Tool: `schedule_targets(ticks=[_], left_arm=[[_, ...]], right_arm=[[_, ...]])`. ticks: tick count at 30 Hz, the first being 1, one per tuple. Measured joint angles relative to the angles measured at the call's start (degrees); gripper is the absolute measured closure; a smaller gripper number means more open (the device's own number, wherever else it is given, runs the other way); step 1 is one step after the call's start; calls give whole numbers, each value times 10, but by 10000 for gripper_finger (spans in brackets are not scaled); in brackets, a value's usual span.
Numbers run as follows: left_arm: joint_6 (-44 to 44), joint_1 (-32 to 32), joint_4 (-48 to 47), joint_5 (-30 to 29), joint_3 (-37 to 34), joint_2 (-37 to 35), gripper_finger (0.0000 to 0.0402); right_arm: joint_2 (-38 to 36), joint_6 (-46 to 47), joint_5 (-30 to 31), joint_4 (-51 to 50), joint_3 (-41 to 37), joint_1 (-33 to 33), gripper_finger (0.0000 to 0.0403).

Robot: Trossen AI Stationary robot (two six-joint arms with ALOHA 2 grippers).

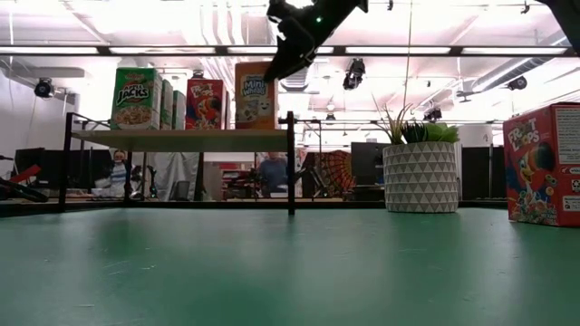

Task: Stack cereal on shelf
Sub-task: Put the orange cereal box on the shelf aligned with other orange cereal boxes

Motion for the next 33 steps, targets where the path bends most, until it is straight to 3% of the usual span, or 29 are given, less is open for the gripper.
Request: schedule_targets(ticks=[10, 20, 25, 33], left_arm=[[0, 0, 0, 0, 0, 0, 402], [0, 0, 0, 0, 0, 0, 402], [0, 0, 0, 0, 0, 0, 402], [15, 0, 0, 0, 0, 0, 402]], right_arm=[[-5, 1, 0, -1, 7, -1, 133], [-6, 23, -1, -102, 112, 22, 149], [-7, 35, -2, -189, 157, 28, 200], [-4, 51, -1, -187, 93, 20, 361]])
